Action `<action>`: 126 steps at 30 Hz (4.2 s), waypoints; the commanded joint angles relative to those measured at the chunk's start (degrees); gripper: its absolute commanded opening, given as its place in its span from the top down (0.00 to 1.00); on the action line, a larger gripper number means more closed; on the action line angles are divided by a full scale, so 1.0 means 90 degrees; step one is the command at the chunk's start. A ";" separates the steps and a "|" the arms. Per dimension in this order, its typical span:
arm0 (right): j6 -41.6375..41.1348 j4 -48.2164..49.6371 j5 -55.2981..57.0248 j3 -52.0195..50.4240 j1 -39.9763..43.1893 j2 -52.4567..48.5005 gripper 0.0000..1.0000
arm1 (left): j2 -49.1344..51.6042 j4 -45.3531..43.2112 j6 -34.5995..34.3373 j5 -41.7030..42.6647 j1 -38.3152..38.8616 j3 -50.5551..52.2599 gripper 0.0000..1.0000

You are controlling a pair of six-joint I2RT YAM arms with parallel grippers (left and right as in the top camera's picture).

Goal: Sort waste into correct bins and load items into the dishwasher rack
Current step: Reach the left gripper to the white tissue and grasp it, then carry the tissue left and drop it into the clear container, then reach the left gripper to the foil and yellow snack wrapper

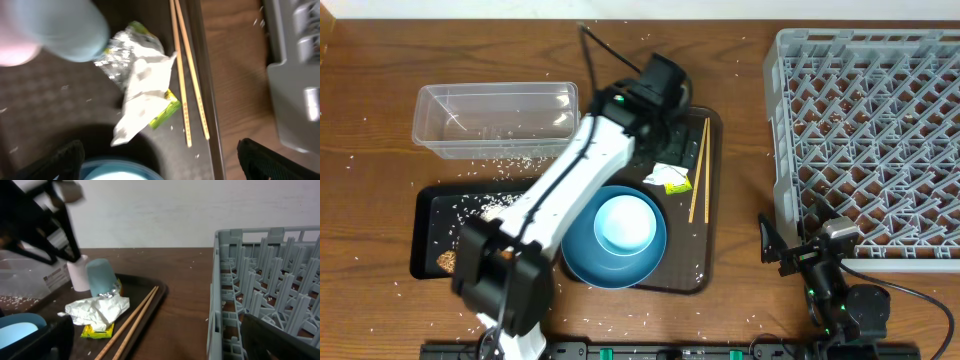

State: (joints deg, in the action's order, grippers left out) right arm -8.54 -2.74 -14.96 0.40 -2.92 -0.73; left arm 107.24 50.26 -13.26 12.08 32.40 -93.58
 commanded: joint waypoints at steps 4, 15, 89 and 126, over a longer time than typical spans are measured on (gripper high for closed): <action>0.0051 -0.0029 0.0017 -0.0010 -0.0053 0.0022 0.01 | 0.0406 -0.0075 0.0134 -0.0787 0.0182 -0.0080 0.08; 0.0051 -0.0029 0.0017 -0.0010 -0.0053 0.0022 0.01 | 0.1158 0.0102 0.0134 -0.0729 0.0274 -0.0080 0.15; 0.0051 -0.0029 0.0017 -0.0010 -0.0053 0.0010 0.01 | -0.0695 -0.0872 -0.2093 -0.2074 -0.3109 0.0063 0.94; 0.0051 -0.0027 0.0017 -0.0010 -0.0053 0.0010 0.01 | -0.1326 -0.0406 -0.0792 -0.0753 -0.1651 0.0061 0.09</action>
State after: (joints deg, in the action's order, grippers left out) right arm -8.54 -2.76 -14.96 0.40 -2.90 -0.73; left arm 98.35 46.22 -23.88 7.53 10.90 -93.01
